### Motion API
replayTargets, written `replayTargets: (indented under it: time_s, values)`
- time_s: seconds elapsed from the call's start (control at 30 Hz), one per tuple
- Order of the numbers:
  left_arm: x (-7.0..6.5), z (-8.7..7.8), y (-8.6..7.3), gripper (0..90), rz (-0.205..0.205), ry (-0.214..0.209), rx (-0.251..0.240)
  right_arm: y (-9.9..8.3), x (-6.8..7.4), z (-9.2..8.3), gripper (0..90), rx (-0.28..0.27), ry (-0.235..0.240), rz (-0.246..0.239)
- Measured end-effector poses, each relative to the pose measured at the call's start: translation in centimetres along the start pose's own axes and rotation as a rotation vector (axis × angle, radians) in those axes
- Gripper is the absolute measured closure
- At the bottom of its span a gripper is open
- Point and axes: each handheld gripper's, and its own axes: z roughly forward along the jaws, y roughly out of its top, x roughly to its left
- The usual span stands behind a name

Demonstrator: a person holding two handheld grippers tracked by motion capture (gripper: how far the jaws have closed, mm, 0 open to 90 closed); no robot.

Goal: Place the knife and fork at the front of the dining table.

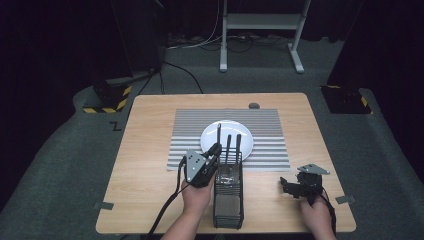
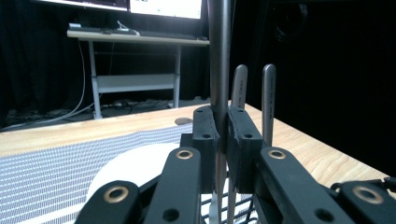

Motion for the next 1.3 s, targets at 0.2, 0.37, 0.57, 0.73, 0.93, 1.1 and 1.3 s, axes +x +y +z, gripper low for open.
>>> replayTargets:
  time_s: [0.2,0.37,0.57,0.73,0.93,1.1,1.3]
  values:
    - [0.0,-0.2,0.3,82.7,0.005,-0.004,-0.013,0.0,0.0,0.0,10.9,-0.002,0.0,0.0]
    - [-0.3,-0.6,0.9,82.7,0.014,-0.012,-0.038,0.0,0.0,0.0,10.9,-0.002,0.0,0.0]
    - [-0.6,-1.0,1.7,82.7,0.018,-0.019,-0.079,0.0,0.0,0.0,10.9,0.0,0.0,0.0]
    - [-0.9,-1.6,2.5,82.8,0.022,-0.051,-0.123,0.0,0.0,0.0,10.9,-0.002,0.0,0.0]
    - [-1.4,-2.7,4.2,82.8,0.048,-0.079,-0.183,0.0,0.0,0.0,10.9,0.0,0.0,0.0]
    - [-1.6,-3.8,5.8,82.8,0.044,-0.086,-0.233,0.0,0.0,0.0,10.9,0.0,0.0,0.0]
    - [-1.3,-4.8,7.6,82.9,0.059,-0.077,-0.266,0.0,0.0,0.0,10.9,-0.002,0.0,0.0]
